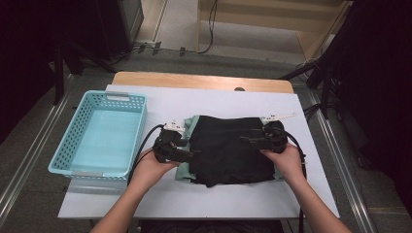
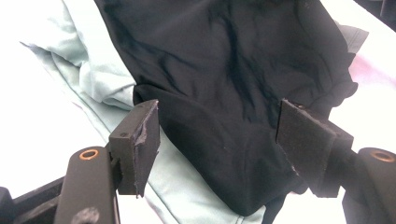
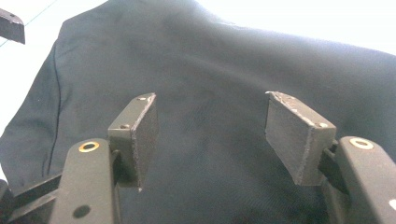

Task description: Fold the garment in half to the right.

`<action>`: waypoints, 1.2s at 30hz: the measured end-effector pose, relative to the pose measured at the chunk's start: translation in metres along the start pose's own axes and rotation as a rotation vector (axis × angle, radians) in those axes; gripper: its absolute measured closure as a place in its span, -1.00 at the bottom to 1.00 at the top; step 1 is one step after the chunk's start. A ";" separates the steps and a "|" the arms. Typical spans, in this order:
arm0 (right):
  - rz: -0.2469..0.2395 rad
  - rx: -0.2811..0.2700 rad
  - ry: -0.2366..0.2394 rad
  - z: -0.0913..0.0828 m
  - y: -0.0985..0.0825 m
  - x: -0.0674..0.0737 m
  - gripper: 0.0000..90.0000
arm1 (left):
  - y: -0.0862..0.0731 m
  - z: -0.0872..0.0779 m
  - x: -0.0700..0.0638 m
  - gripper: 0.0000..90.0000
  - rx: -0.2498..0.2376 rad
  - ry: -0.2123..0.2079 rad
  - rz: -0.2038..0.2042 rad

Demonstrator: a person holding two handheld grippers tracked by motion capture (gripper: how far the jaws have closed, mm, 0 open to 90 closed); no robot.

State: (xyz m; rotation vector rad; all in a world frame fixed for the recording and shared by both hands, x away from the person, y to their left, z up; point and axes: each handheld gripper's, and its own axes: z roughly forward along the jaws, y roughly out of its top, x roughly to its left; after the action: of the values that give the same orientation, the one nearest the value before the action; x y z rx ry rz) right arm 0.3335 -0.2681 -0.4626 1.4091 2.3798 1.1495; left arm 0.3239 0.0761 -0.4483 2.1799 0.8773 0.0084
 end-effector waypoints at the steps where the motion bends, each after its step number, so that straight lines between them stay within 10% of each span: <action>1: 0.000 0.000 0.000 0.000 0.000 0.000 -0.26 | 0.000 0.000 0.000 -0.30 0.000 -0.001 -0.001; 36: -0.071 0.025 0.062 0.020 0.013 0.025 -0.26 | -0.023 -0.004 -0.009 -0.29 0.037 0.008 0.013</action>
State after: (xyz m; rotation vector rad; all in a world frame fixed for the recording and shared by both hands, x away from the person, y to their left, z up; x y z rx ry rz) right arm 0.3378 -0.2340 -0.4615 1.3038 2.4730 1.1654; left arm 0.3028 0.0842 -0.4585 2.2210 0.8748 0.0074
